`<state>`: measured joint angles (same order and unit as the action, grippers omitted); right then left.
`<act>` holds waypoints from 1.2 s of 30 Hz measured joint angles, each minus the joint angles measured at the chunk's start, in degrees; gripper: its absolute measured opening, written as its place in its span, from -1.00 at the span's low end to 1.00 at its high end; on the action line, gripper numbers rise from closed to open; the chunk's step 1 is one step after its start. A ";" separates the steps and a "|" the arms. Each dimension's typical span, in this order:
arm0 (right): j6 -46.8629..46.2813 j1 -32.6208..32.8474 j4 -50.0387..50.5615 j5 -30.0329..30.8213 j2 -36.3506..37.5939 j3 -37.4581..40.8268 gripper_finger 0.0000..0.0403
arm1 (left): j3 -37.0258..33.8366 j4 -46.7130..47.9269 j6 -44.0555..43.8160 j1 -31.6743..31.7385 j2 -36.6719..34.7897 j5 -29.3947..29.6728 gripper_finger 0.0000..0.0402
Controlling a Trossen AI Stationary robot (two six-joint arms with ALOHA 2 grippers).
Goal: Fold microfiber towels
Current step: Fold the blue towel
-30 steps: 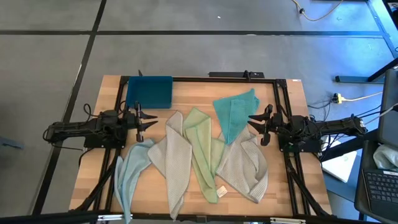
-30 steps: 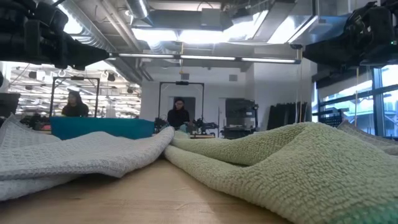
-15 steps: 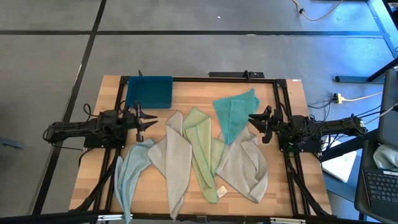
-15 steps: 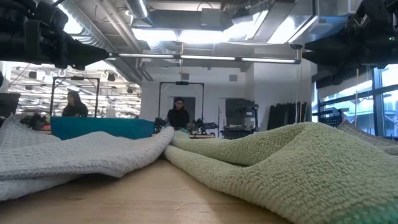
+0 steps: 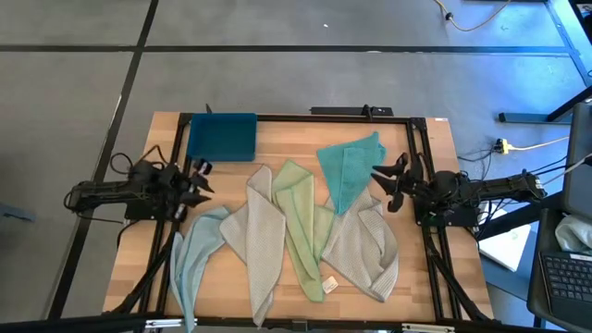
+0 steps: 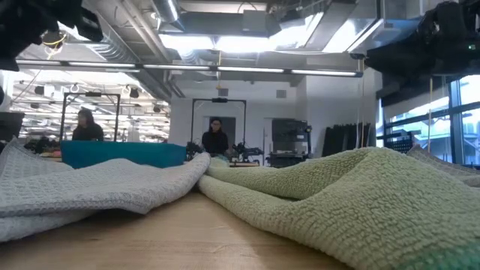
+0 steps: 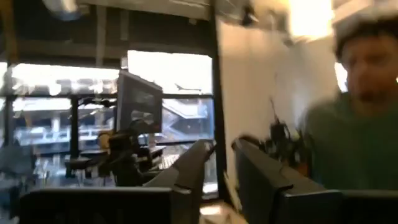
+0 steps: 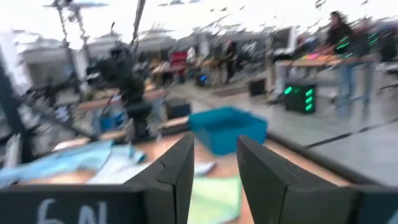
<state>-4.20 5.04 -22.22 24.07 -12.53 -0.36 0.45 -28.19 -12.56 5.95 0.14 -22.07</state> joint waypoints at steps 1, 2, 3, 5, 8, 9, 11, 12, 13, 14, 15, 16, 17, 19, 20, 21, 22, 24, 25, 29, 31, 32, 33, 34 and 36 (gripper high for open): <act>0.83 0.00 -1.32 1.56 -0.12 -0.02 -0.39 | 0.00 -0.21 -3.05 -0.18 0.00 1.80 -0.61; 2.48 -0.02 -2.56 2.99 -0.18 -0.02 -0.39 | 0.00 -0.02 -5.02 -0.33 0.00 4.05 -0.61; 4.37 -0.08 -3.89 3.83 -0.21 0.00 -0.39 | 0.02 0.46 -5.30 -0.41 0.00 6.76 -0.61; 7.92 -0.31 -6.96 4.36 -0.60 -0.01 -0.39 | 0.01 1.43 -0.80 -0.42 0.06 16.05 -0.61; 12.19 -0.89 -10.09 4.36 -1.44 0.00 -0.39 | 0.09 3.54 1.61 -0.30 2.08 33.11 -0.61; 13.66 -1.07 -10.70 4.36 -1.70 0.00 -0.39 | 0.09 5.65 1.37 -0.33 3.23 35.63 -0.61; 16.96 -1.36 -10.93 4.36 -2.19 0.00 -0.39 | 0.57 9.79 -0.58 -0.43 6.52 38.27 -0.61; 18.11 -1.40 -11.02 4.38 -2.27 0.00 -0.39 | 0.72 10.41 -2.09 -0.42 8.92 39.39 -0.61; 18.25 -1.40 -11.16 4.36 -2.39 -0.02 -0.39 | 0.83 10.43 -3.27 -0.41 11.73 40.13 -0.61; 18.16 -1.40 -11.24 4.34 -2.62 -0.02 -0.39 | 0.99 10.37 -3.69 -0.41 14.69 40.49 -0.61; 18.12 -1.45 -11.16 4.38 -3.01 -0.13 -0.39 | 1.53 10.04 -3.56 -0.41 17.40 40.70 -0.61; 18.43 -1.63 -10.68 4.50 -3.64 -0.60 -0.39 | 2.77 9.02 -2.61 -0.41 20.48 40.90 -0.61; 19.17 -2.01 -9.84 4.58 -4.61 -1.62 -0.39 | 4.61 8.15 -0.90 -0.41 23.53 41.22 -0.61; 19.47 -2.77 -5.62 4.17 -6.98 -4.88 -0.36 | 9.45 8.51 3.83 -0.41 29.73 42.20 -0.61; 19.39 -3.31 -2.31 3.65 -8.73 -7.05 -0.34 | 12.24 9.23 6.56 -0.35 32.86 42.36 -0.61; 18.95 -3.88 1.07 3.47 -10.98 -9.46 -0.31 | 15.24 9.88 9.36 -0.13 36.38 42.38 -0.60; 18.15 -4.59 4.61 3.32 -13.57 -12.10 -0.27 | 18.23 10.27 11.62 0.24 39.75 42.31 -0.59; 16.95 -6.48 12.09 3.27 -18.87 -17.48 -0.18 | 24.47 12.18 14.54 1.60 46.40 41.75 -0.53; 16.42 -7.57 15.74 3.24 -21.79 -20.36 -0.14 | 27.26 13.66 15.36 2.48 49.45 40.89 -0.50; 14.66 -12.62 35.21 1.74 -32.67 -32.89 -0.05 | 35.51 14.90 17.68 5.72 62.53 32.33 -0.36; 13.72 -15.24 45.05 -2.13 -37.93 -38.64 -0.04 | 37.81 12.78 19.03 6.85 68.76 28.07 -0.33; 13.70 -16.48 49.17 -4.75 -40.56 -41.39 -0.04 | 38.70 10.48 19.63 7.20 71.84 26.60 -0.33; 13.96 -17.52 52.76 -7.56 -43.11 -44.05 -0.05 | 39.33 7.61 20.25 7.58 74.40 25.40 -0.32; 14.70 -18.39 56.22 -10.02 -45.72 -46.55 -0.05 | 39.61 4.40 20.50 7.87 76.72 24.56 -0.32; 16.48 -19.78 62.59 -13.61 -51.10 -50.92 -0.07 | 39.82 -4.58 20.46 8.29 81.36 22.27 -0.33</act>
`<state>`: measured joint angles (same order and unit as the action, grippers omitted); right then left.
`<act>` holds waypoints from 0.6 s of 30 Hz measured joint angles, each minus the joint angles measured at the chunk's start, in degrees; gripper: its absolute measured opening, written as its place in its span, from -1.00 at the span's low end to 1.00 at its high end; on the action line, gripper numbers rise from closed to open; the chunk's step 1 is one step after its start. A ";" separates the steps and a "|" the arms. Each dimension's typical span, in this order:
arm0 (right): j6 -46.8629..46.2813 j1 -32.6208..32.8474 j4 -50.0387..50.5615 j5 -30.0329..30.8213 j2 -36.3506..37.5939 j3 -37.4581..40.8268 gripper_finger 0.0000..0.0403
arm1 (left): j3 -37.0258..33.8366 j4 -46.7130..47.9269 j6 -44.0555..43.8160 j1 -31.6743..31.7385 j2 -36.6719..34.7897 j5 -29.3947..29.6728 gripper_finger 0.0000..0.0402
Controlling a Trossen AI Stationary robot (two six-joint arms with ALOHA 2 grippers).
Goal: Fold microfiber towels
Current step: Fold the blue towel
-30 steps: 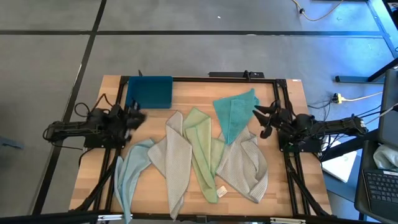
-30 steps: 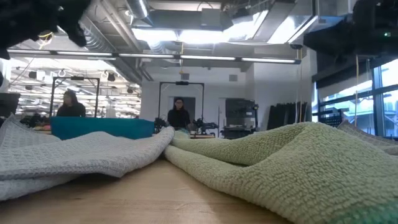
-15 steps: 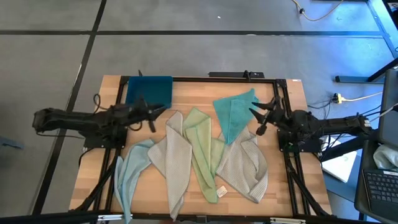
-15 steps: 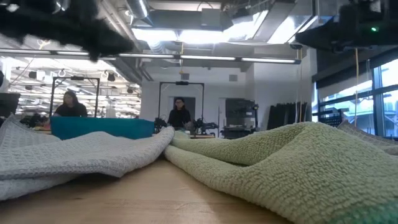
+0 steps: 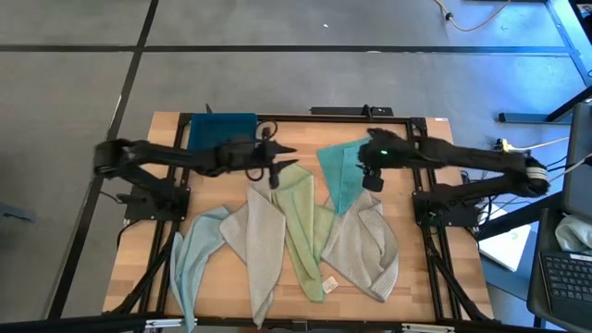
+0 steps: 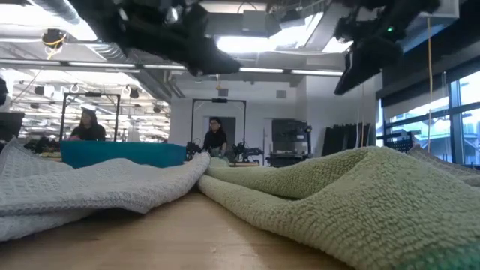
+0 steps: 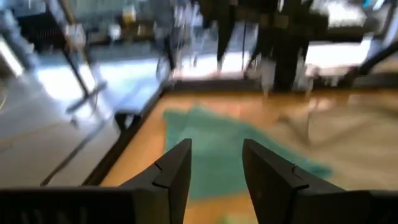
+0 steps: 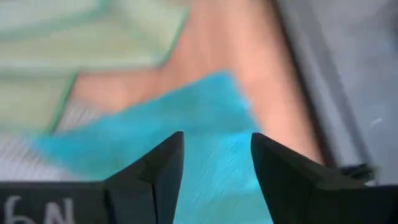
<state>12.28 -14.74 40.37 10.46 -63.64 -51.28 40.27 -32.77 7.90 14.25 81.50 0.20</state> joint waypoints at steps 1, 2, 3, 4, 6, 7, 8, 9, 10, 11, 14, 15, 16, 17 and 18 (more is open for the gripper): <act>1.22 -0.46 2.46 -0.34 -2.73 -1.81 -0.07 | 0.00 -5.19 0.01 0.17 2.26 -1.11 -0.33; 3.10 -0.87 4.27 -0.33 -5.36 -3.31 -0.08 | 0.06 -9.87 -0.02 0.40 4.47 -1.61 -0.33; 5.24 -1.32 5.62 0.05 -7.81 -4.63 -0.08 | 0.09 -14.19 -0.20 0.64 6.44 -1.85 -0.33; 7.62 -1.76 6.69 0.68 -10.27 -5.78 -0.08 | 0.09 -17.96 -0.65 0.96 8.36 -2.01 -0.33; 12.18 -3.06 7.23 1.84 -14.90 -7.48 -0.08 | 0.07 -25.03 -1.90 2.01 12.01 -2.31 -0.34; 13.93 -3.94 7.26 2.17 -17.18 -8.10 -0.08 | 0.07 -27.64 -3.00 2.55 13.54 -2.89 -0.34; 15.63 -4.97 7.18 2.13 -19.17 -8.64 -0.08 | 0.07 -29.71 -3.87 3.15 14.86 -3.59 -0.34; 17.25 -6.07 7.02 1.76 -21.14 -9.12 -0.08 | 0.08 -30.87 -4.76 3.74 15.92 -4.42 -0.34; 19.23 -7.08 6.76 1.50 -23.06 -9.46 -0.08 | 0.21 -31.33 -5.49 4.30 16.79 -5.17 -0.34; 21.67 -7.92 6.70 1.20 -24.82 -9.67 -0.08 | 0.43 -31.17 -5.83 4.79 17.47 -5.85 -0.34; 30.72 -9.10 6.45 0.16 -29.48 -10.15 -0.08 | 0.46 -30.80 -6.12 5.59 19.31 -7.06 -0.34; 33.70 -9.21 5.49 0.57 -30.74 -10.18 -0.08 | 0.46 -30.50 -6.14 5.70 19.84 -7.40 -0.34; 36.61 -9.19 4.01 2.02 -31.87 -10.22 -0.08 | 0.42 -30.39 -6.14 5.72 20.15 -7.82 -0.34; 38.97 -9.17 2.36 4.16 -32.89 -10.26 -0.08 | 0.42 -30.51 -6.14 5.68 20.37 -8.22 -0.34; 40.91 -9.21 0.84 6.44 -33.83 -10.26 -0.08 | 0.42 -30.47 -6.18 5.67 20.45 -8.48 -0.34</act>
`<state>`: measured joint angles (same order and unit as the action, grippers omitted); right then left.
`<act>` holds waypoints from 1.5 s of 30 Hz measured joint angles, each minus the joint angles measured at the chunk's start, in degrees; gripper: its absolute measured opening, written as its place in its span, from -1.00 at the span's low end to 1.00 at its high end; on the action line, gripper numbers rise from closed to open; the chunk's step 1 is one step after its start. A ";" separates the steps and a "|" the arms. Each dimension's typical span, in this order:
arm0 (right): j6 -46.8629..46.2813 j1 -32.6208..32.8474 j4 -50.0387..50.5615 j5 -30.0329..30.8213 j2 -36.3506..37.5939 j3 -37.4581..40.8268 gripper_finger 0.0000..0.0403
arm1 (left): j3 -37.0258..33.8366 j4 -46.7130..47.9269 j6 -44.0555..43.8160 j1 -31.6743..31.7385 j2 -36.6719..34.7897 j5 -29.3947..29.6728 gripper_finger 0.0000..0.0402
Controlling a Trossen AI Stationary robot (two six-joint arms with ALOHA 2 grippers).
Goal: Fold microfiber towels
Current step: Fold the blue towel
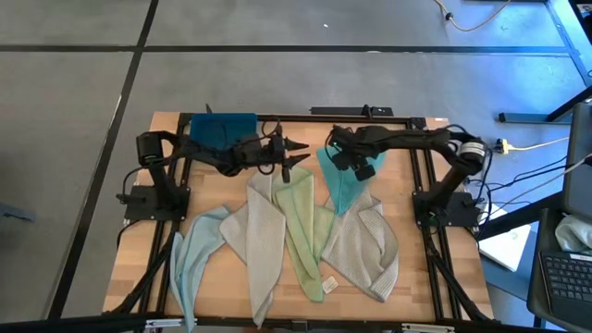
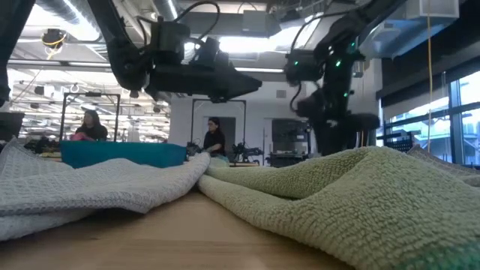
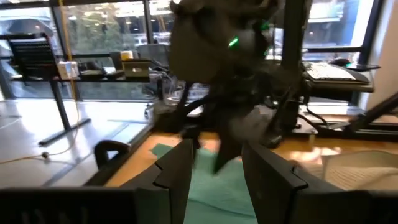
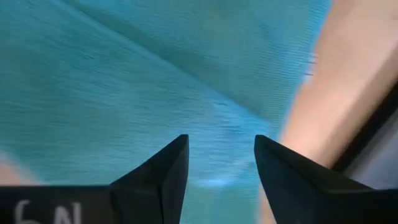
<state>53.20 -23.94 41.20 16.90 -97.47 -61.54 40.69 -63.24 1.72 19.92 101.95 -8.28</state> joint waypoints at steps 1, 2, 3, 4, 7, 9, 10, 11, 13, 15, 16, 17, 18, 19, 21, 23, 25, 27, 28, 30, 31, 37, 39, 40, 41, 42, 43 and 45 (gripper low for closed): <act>1.45 0.00 -1.60 1.80 -0.76 0.00 -0.08 | 0.00 0.54 -0.07 -0.05 0.03 -0.08 -0.34; 2.71 -0.07 -3.38 2.83 -1.24 0.00 -0.08 | 0.00 1.35 -0.07 -0.20 0.03 -0.12 -0.34; 3.61 -0.26 -4.58 2.92 -1.53 -0.02 -0.08 | 0.00 2.05 -0.06 -0.36 0.06 -0.12 -0.34; 4.85 -0.60 -5.32 2.27 -1.68 -0.02 -0.09 | 0.00 2.54 -0.05 -0.52 0.09 -0.11 -0.34; 7.17 -1.73 -7.09 -0.60 -2.30 -0.02 -0.15 | 0.00 2.75 -0.22 -0.59 0.09 -0.30 -0.34; 9.15 -2.64 -7.00 -0.63 -2.72 -0.02 -0.21 | -0.02 2.77 -1.34 -0.59 0.09 -1.48 -0.34; 10.39 -3.01 -6.78 -1.06 -2.94 -0.02 -0.24 | -0.02 2.77 -1.69 -0.59 0.09 -2.27 -0.34; 11.78 -3.48 -6.66 -1.96 -3.22 -0.02 -0.27 | -0.02 2.77 -2.16 -0.61 0.09 -2.96 -0.34; 13.73 -3.93 -6.69 -2.88 -3.85 -0.02 -0.33 | -0.02 2.78 -2.73 -0.93 0.09 -3.87 -0.34; 15.22 -4.23 -7.18 -3.09 -4.50 -0.02 -0.36 | -0.02 2.79 -2.75 -1.36 0.09 -3.95 -0.34; 15.94 -4.42 -7.17 -3.25 -4.80 -0.02 -0.36 | -0.03 2.79 -2.72 -1.64 0.09 -3.95 -0.34; 16.19 -4.53 -7.26 -3.25 -5.09 -0.02 -0.36 | -0.02 2.79 -2.71 -1.86 0.09 -4.01 -0.34; 16.49 -4.70 -7.36 -3.23 -5.28 -0.02 -0.37 | -0.04 2.79 -2.71 -2.04 0.09 -4.05 -0.34; 17.10 -4.77 -7.29 -3.22 -5.45 -0.02 -0.36 | -0.04 2.79 -2.70 -2.25 0.09 -4.12 -0.34; 17.86 -4.79 -7.34 -3.10 -5.66 -0.02 -0.34 | -0.04 2.79 -2.67 -2.43 0.09 -4.12 -0.34; 19.18 -4.79 -7.35 -3.22 -5.71 -0.02 -0.31 | -0.04 2.79 -2.67 -2.36 0.09 -4.10 -0.34; 20.87 -4.79 -8.05 -3.65 -5.71 -0.02 -0.27 | -0.04 2.79 -2.67 -2.36 0.09 -4.10 -0.34; 22.15 -4.83 -8.68 -4.10 -5.71 -0.02 -0.24 | -0.07 2.79 -2.67 -2.36 0.09 -4.10 -0.34; 22.69 -4.84 -8.92 -4.69 -5.71 -0.02 -0.23 | -0.07 2.79 -2.67 -2.36 0.09 -4.10 -0.34; 23.47 -4.83 -8.85 -5.06 -5.76 -0.02 -0.21 | -0.07 2.79 -2.67 -2.38 0.09 -4.10 -0.34; 23.51 -4.83 -8.93 -5.04 -5.97 -0.02 -0.20 | -0.07 2.79 -2.67 -2.38 0.09 -4.10 -0.34; 24.30 -5.28 -6.80 -4.46 -8.63 -0.12 -0.27 | -0.09 2.79 -2.67 -2.38 0.09 -4.07 -0.34; 23.89 -5.16 -7.05 -1.82 -9.06 -0.17 -0.34 | -0.09 3.06 -2.67 -2.38 0.09 -4.06 -0.34; 23.48 -5.12 -7.23 -0.94 -9.10 -0.15 -0.38 | -0.10 3.32 -2.67 -2.38 0.09 -4.06 -0.34; 23.16 -5.11 -7.14 0.04 -9.10 -0.15 -0.42 | -0.11 3.53 -2.67 -2.38 0.09 -4.05 -0.34; 22.50 -5.16 -6.65 1.01 -8.96 -0.21 -0.47 | -0.11 3.65 -2.65 -2.38 0.09 -4.04 -0.34; 21.95 -5.16 -5.81 1.63 -8.89 -0.41 -0.52 | -0.11 3.66 -2.65 -2.38 0.09 -4.00 -0.34; 20.51 -5.16 -4.00 2.75 -8.47 -1.49 -0.63 | -0.11 3.64 -2.65 -2.38 0.09 -3.95 -0.34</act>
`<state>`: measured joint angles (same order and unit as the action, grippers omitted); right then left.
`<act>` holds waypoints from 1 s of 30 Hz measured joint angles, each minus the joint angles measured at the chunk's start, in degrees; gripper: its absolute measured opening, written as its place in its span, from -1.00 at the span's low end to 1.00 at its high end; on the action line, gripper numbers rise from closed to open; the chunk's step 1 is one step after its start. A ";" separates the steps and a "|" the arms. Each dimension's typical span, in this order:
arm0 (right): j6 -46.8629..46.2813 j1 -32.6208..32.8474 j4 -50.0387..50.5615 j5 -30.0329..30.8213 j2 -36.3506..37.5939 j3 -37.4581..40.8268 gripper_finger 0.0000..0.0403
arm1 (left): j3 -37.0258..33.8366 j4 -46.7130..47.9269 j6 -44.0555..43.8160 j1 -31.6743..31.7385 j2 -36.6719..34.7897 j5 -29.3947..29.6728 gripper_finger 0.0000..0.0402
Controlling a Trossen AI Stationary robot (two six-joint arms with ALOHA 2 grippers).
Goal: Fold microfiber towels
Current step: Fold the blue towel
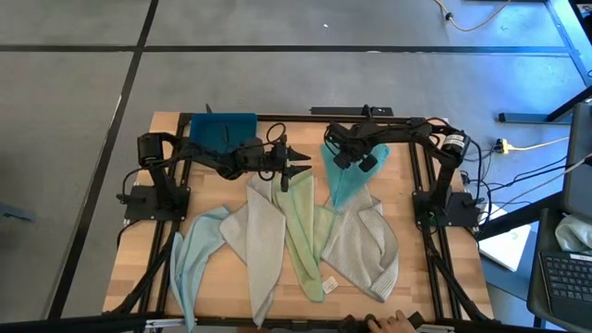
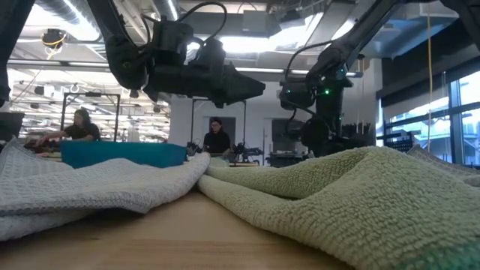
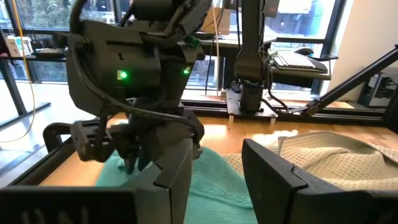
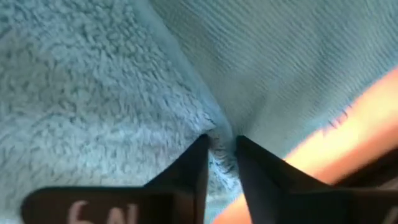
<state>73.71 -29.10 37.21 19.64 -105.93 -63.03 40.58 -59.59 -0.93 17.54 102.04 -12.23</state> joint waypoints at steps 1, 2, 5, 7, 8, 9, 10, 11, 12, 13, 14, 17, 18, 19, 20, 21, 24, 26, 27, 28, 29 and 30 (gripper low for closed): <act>-0.57 0.00 1.45 0.26 0.35 -0.85 -0.70 | 0.00 0.01 0.00 0.00 0.00 0.02 -0.34; -1.39 0.00 2.95 0.55 0.69 -1.77 -0.76 | 0.00 0.01 0.00 0.00 0.00 0.02 -0.34; -5.87 0.02 8.47 0.62 0.88 -5.07 -0.94 | 0.00 0.03 -0.02 0.00 0.00 0.02 -0.34; -10.24 0.02 12.85 0.54 0.93 -8.19 -0.95 | 0.00 0.09 -0.02 0.00 0.00 0.00 -0.34; -12.31 0.02 15.07 0.55 1.02 -9.52 -0.95 | 0.00 0.22 -0.04 0.00 0.00 0.00 -0.34; -14.49 0.02 17.64 0.26 1.03 -10.57 -0.94 | 0.00 0.32 -0.04 0.00 0.00 0.00 -0.34; -16.56 0.01 20.27 -0.39 1.00 -11.57 -0.95 | 0.00 0.45 -0.06 0.00 0.00 0.00 -0.34; -18.69 0.02 22.96 -1.58 0.99 -12.65 -0.96 | 0.00 0.62 -0.16 0.00 0.00 0.00 -0.34; -20.51 0.02 25.44 -2.85 0.99 -13.66 -0.97 | 0.00 0.65 -0.32 0.00 0.00 -0.02 -0.34; -22.23 0.02 27.65 -4.48 1.03 -14.43 -0.97 | 0.00 0.63 -0.46 -0.02 0.00 -0.03 -0.34; -23.69 0.09 29.66 -5.97 1.03 -14.83 -0.98 | 0.00 0.63 -0.50 -0.11 -0.02 -0.03 -0.34; -26.78 0.63 31.78 -9.13 1.03 -14.92 -0.97 | 0.00 0.63 -0.48 -0.45 -0.02 0.00 -0.34; -27.09 0.85 31.72 -9.27 1.03 -14.92 -0.97 | 0.00 0.61 -0.47 -0.51 -0.02 0.02 -0.34; -27.20 1.10 31.44 -9.26 1.03 -14.92 -0.97 | 0.00 0.61 -0.48 -0.59 -0.02 0.06 -0.34; -27.13 1.30 30.75 -9.32 1.03 -14.92 -0.97 | 0.00 0.63 -0.46 -0.68 -0.02 0.04 -0.34; -26.87 1.41 29.44 -9.30 1.03 -14.92 -0.97 | 0.00 0.61 -0.46 -0.68 -0.02 0.04 -0.34; -24.72 1.53 25.53 -9.29 1.03 -14.92 -0.96 | 0.00 0.61 -0.48 -0.66 -0.02 0.11 -0.34; -23.07 1.49 20.99 -8.43 1.03 -14.92 -0.96 | 0.00 0.61 -0.48 -0.66 -0.02 0.23 -0.34; -22.73 1.49 18.18 -6.96 1.03 -14.92 -0.96 | 0.00 0.62 -0.48 -0.66 -0.02 0.43 -0.34; -23.74 1.49 16.39 -6.61 1.03 -14.94 -0.96 | 0.00 0.62 -0.49 -0.66 -0.02 0.54 -0.34; -24.20 1.46 16.40 -8.71 1.03 -15.02 -0.96 | 0.00 0.63 -0.49 -0.66 -0.02 0.54 -0.34; -23.80 1.43 17.94 -11.39 1.03 -15.02 -0.96 | 0.00 0.69 -0.48 -0.66 -0.02 0.56 -0.34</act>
<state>49.91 -27.67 55.15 8.26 -104.90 -78.05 40.58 -58.91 -1.41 16.88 102.02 -11.66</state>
